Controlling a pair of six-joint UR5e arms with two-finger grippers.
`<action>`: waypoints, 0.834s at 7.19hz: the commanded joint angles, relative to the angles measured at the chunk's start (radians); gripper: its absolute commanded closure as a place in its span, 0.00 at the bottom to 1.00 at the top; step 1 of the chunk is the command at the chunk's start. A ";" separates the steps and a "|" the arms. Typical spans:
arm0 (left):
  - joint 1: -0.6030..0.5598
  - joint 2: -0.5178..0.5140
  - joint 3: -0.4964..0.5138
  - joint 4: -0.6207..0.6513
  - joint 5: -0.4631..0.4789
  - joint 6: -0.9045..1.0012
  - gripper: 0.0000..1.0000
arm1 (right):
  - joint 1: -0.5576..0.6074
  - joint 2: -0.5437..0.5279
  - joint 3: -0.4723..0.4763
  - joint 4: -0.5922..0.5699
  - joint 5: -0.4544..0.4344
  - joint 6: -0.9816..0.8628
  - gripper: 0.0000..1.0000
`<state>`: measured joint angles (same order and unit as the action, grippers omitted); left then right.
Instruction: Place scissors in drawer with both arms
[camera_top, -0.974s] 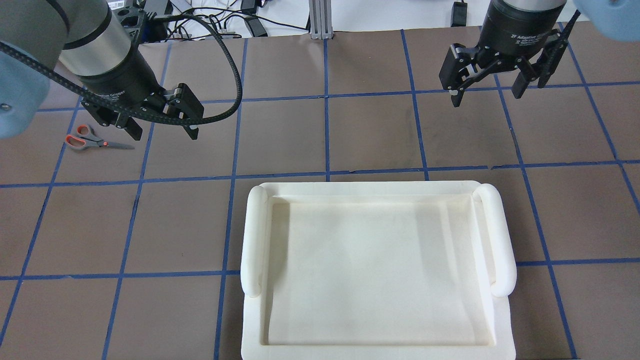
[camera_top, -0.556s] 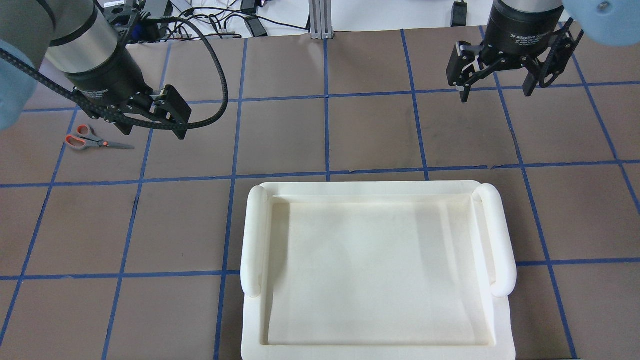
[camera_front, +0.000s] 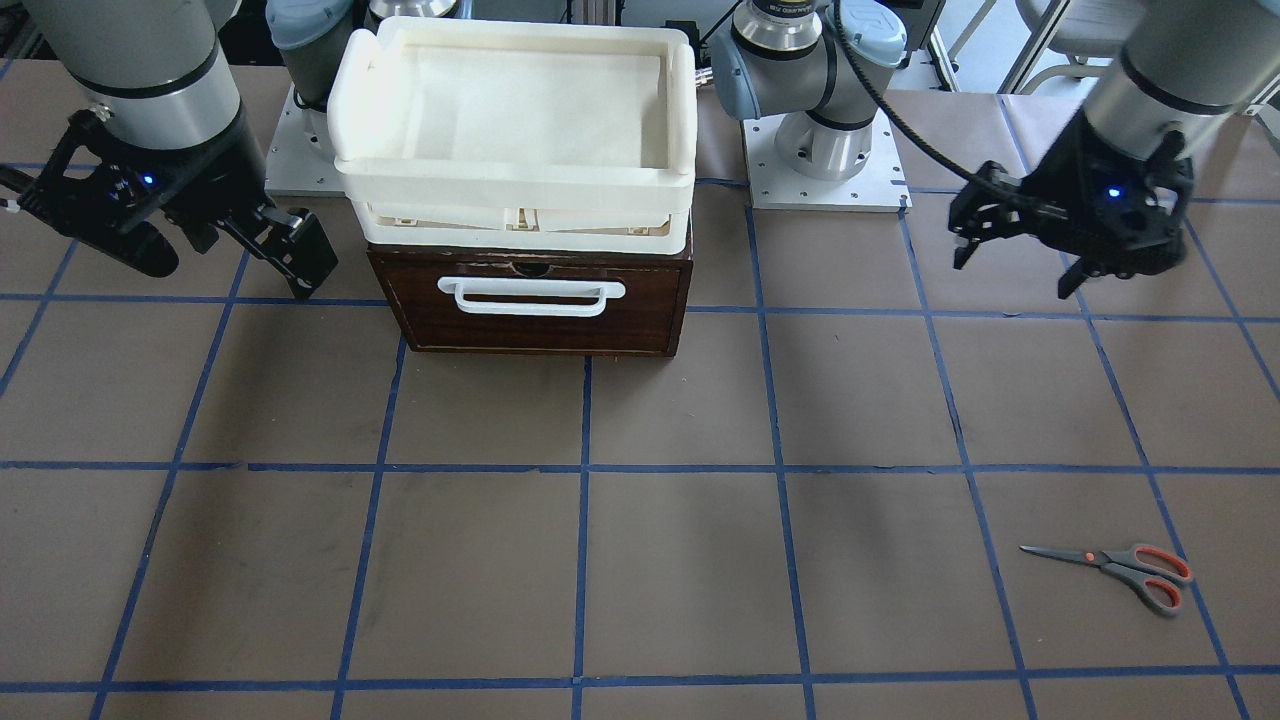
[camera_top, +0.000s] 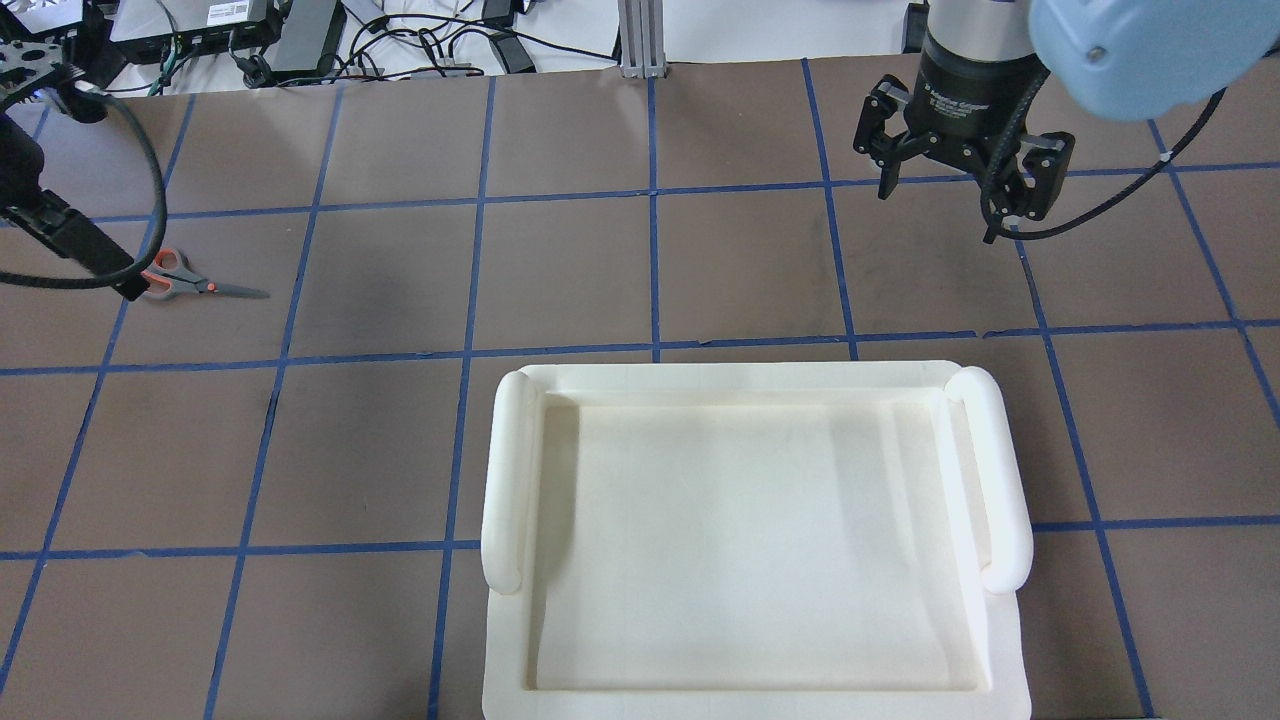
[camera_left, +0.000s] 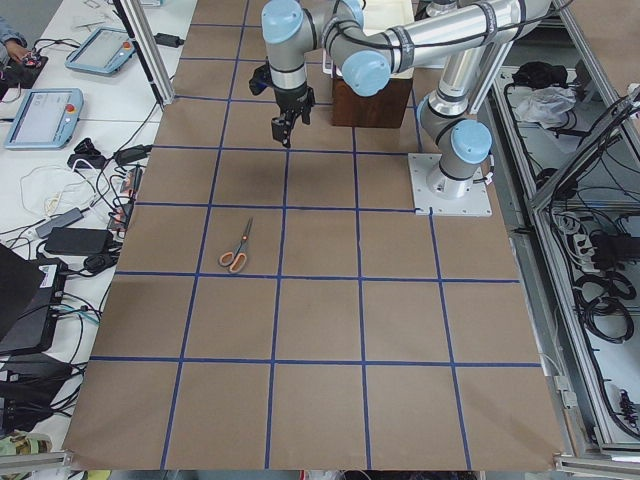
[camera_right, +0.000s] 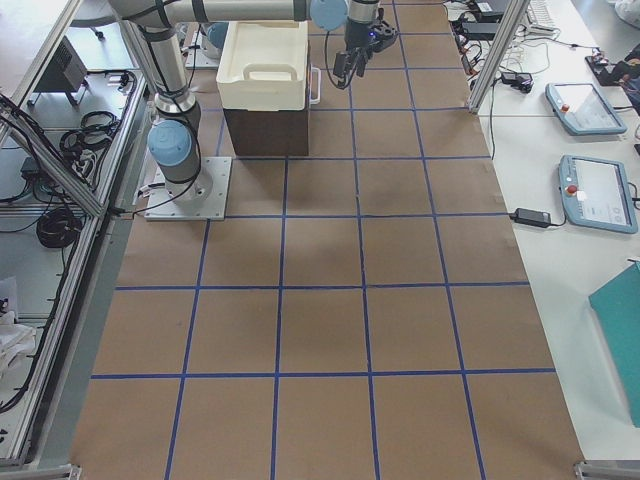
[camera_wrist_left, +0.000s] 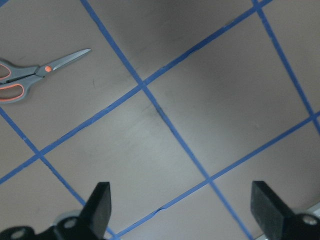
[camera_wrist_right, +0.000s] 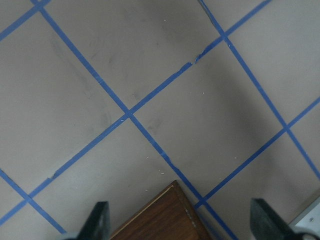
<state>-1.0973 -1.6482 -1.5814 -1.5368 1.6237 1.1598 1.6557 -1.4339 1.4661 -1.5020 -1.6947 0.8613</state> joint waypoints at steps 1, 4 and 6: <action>0.059 -0.120 0.003 0.223 0.080 0.436 0.00 | 0.093 0.064 0.003 -0.015 0.001 0.283 0.00; 0.059 -0.280 0.017 0.370 0.067 0.897 0.00 | 0.139 0.125 0.003 -0.069 0.120 0.497 0.00; 0.059 -0.358 0.040 0.485 0.061 1.070 0.01 | 0.165 0.171 0.003 -0.090 0.148 0.597 0.00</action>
<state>-1.0387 -1.9547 -1.5580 -1.1230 1.6893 2.1223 1.8027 -1.2936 1.4695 -1.5754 -1.5639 1.3912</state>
